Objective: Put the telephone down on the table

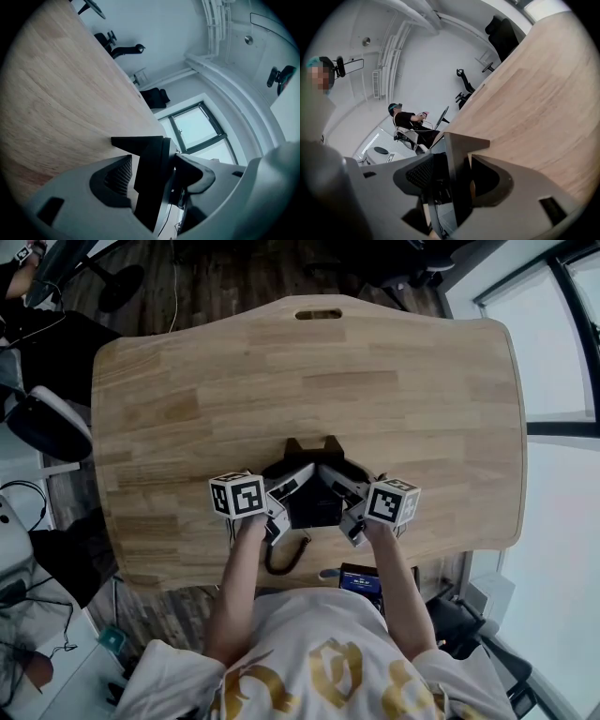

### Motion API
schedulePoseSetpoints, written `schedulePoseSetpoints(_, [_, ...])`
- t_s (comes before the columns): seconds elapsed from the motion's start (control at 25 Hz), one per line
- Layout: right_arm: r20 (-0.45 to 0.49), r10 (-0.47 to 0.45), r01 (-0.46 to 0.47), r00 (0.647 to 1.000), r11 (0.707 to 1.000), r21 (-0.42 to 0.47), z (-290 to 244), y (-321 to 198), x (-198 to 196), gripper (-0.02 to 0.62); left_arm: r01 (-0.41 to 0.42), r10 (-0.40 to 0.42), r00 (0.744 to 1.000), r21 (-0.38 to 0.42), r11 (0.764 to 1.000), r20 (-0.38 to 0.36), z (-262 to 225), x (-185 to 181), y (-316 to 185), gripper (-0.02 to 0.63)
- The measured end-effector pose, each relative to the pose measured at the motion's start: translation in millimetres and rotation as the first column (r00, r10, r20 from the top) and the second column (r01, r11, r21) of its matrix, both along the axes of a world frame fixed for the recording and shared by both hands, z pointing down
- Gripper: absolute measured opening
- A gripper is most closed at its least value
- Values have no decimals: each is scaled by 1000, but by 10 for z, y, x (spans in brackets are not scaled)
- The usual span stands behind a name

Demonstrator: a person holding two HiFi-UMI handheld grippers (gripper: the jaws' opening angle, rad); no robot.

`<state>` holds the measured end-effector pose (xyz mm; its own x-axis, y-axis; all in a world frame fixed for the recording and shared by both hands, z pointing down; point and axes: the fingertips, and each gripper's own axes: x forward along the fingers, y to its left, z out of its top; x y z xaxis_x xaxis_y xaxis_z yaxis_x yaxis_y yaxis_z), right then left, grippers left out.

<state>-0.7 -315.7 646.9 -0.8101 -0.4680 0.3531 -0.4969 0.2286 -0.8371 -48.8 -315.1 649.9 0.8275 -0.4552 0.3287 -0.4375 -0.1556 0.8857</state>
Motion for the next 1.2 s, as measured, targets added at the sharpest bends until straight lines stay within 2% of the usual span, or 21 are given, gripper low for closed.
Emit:
schedulePoseSetpoints(0.56, [-66,50,-48,997,998,31,-46,16,62,232,17,-26,989,62,998,142,-59,-15,19,272])
schedulePoseSetpoints(0.72, [-76,73,-70,994,997,44,-97,21,136,232,26,-35,988,64,998,147,-81,-33,32,285])
schedulePoseSetpoints(0.88, [-95,103,-97,990,993,62,-169,50,233,232,71,-99,967,124,990,234,-130,-182,28,299])
schedulePoseSetpoints(1.08, [-166,164,-146,972,982,119,-241,79,372,232,132,-176,951,179,975,256,-261,-376,23,299])
schedulePoseSetpoints(1.2, [-199,209,-176,957,969,172,-338,90,453,204,116,-174,945,214,970,278,-364,-395,62,299])
